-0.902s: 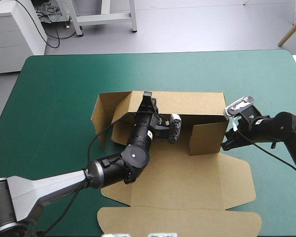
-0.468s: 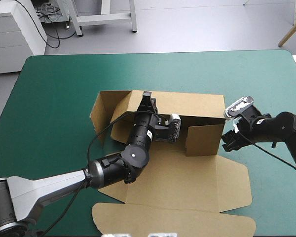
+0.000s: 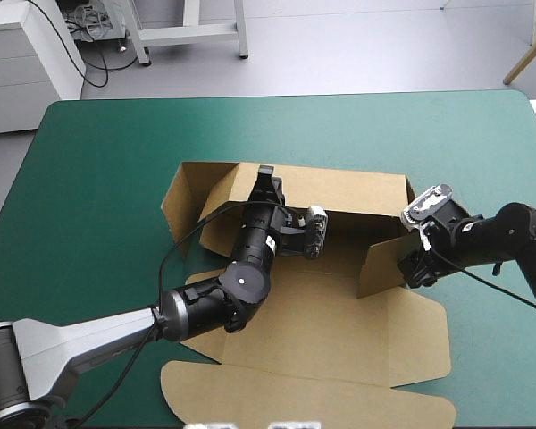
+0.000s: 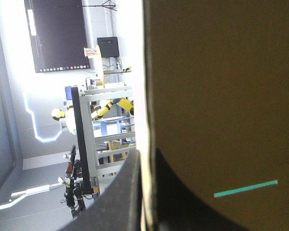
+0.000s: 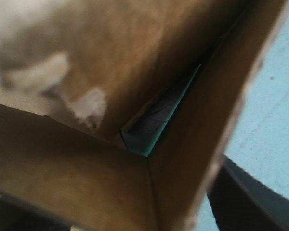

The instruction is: Fold the box

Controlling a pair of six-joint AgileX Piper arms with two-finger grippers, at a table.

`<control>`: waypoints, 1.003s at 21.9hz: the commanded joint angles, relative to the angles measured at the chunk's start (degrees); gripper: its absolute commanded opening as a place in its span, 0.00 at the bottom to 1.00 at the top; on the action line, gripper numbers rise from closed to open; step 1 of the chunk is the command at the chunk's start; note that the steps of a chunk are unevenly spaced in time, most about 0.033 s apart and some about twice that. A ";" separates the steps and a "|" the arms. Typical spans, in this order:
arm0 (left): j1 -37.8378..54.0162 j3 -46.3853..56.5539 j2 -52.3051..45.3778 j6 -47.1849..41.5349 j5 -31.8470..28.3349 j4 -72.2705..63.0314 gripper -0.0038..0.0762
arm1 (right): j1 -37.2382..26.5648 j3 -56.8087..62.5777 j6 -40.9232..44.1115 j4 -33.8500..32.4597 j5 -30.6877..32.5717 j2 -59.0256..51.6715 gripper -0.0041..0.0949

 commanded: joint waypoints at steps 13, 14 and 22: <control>-0.24 -1.46 -1.68 -0.09 -1.03 -0.63 0.04 | 0.13 6.27 -5.95 22.89 -16.05 -1.47 0.55; -0.24 -1.46 -1.68 -0.09 -1.14 -0.63 0.04 | 0.13 6.27 -4.33 24.51 -17.77 -1.47 0.47; -0.24 -1.46 0.06 -0.09 -0.39 -0.79 0.04 | 5.44 6.27 -4.34 26.18 -21.71 -1.47 0.19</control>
